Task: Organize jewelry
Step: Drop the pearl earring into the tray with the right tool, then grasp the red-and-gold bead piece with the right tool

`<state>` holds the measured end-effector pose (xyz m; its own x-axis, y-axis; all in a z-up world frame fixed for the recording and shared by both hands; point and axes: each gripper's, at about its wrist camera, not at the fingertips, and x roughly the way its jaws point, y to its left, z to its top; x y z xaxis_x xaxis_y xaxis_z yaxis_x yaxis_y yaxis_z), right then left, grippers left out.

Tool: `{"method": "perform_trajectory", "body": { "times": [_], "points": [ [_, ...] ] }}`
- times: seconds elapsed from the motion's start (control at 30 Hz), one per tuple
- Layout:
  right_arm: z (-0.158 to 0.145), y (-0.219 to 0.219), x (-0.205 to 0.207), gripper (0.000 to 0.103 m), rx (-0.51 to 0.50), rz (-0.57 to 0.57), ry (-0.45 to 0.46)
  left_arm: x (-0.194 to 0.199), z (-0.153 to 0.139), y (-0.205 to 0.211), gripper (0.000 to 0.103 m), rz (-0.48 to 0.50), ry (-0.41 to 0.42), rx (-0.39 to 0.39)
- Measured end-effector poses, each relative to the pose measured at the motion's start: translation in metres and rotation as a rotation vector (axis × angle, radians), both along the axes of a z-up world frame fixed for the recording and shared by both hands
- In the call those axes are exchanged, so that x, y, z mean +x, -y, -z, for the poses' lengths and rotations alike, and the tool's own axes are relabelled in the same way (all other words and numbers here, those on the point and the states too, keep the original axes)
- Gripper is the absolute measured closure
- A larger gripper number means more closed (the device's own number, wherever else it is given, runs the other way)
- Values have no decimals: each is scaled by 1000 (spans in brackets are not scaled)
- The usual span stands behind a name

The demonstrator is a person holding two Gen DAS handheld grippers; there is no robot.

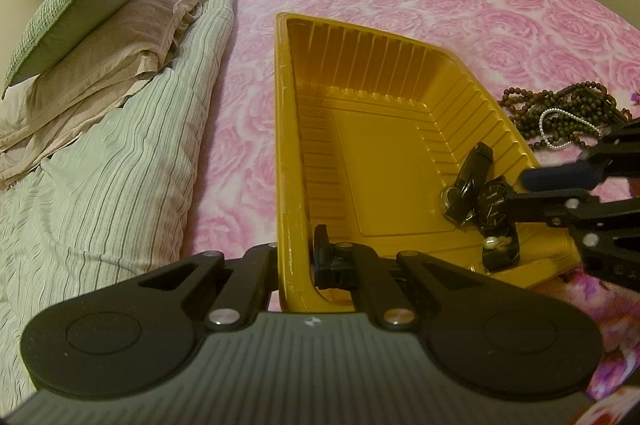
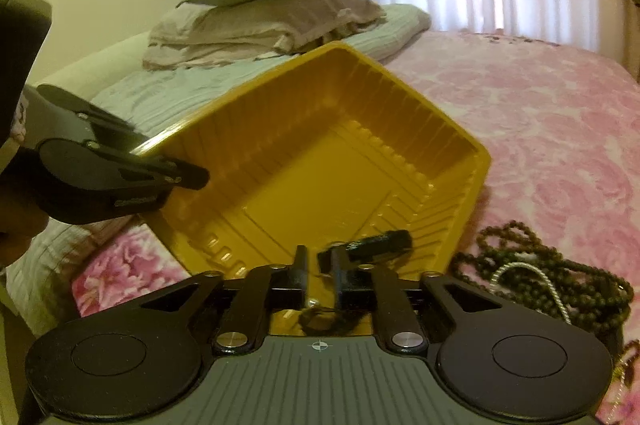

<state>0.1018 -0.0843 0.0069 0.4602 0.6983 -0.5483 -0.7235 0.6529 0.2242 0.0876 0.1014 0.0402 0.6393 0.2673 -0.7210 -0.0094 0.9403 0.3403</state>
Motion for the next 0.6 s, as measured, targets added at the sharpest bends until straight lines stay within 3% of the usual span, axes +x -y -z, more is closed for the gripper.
{"method": "perform_trajectory", "body": {
  "times": [0.07,0.23,0.6],
  "points": [
    [2,14,-1,67,9,37,-5,0,0,0,101,0,0,0],
    [14,58,-7,67,-27,189,13,0,0,0,101,1,1,1],
    [37,156,2,67,-109,511,-58,-1,0,0,101,1,1,5]
  ]
}}
